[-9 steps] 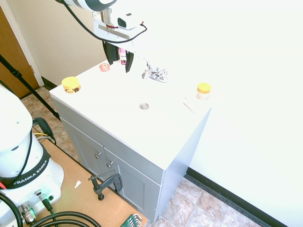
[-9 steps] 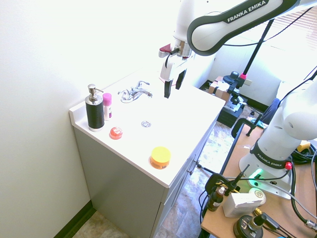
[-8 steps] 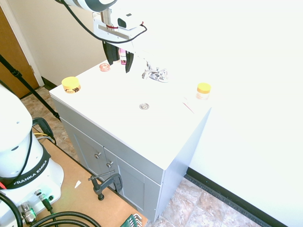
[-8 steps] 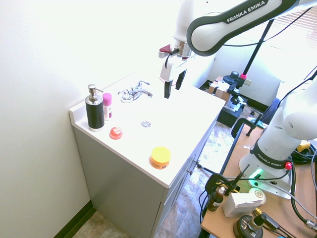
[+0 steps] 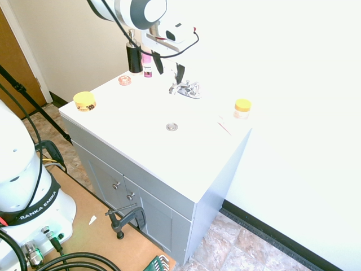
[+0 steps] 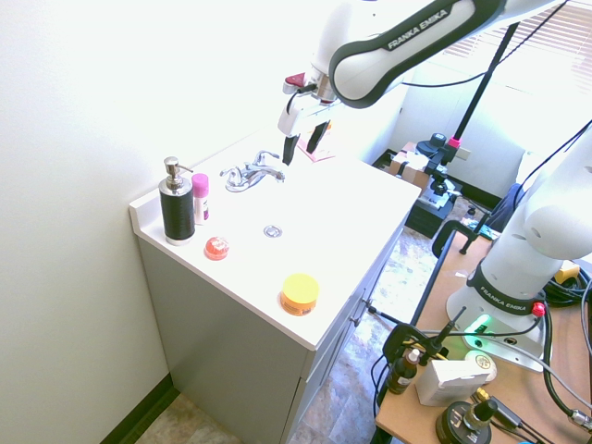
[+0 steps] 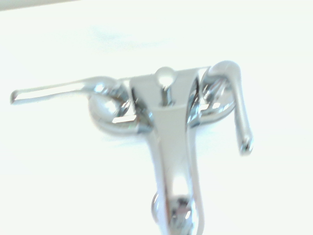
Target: Turn off the cold water
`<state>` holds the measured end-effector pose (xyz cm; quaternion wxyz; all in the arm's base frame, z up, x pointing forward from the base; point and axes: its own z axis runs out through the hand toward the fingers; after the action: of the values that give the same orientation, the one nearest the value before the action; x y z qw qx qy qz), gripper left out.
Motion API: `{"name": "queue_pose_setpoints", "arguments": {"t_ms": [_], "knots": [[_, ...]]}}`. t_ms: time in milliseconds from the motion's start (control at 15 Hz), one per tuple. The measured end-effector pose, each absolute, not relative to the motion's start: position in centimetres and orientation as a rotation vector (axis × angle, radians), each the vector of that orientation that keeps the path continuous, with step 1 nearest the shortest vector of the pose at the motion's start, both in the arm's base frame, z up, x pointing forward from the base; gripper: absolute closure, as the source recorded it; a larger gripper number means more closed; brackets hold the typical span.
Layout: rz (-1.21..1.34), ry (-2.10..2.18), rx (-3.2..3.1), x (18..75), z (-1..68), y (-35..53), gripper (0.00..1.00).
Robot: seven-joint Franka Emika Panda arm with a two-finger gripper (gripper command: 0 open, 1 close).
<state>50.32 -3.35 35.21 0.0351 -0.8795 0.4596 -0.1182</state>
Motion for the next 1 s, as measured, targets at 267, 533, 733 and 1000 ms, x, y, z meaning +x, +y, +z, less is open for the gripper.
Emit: {"name": "queue_pose_setpoints", "arguments": {"t_ms": [267, 533, 733, 1000], "knots": [[-0.414, 1.462, -2.719, 55.1, 33.6, -6.6, 0.0], [-0.399, 1.475, -2.755, 56.1, 31.9, -6.8, 0.0], [-0.394, 1.509, -2.769, 55.9, 31.1, -8.0, 0.0], [-0.394, 1.523, -2.779, 55.8, 30.7, -8.5, 0.0]]}}
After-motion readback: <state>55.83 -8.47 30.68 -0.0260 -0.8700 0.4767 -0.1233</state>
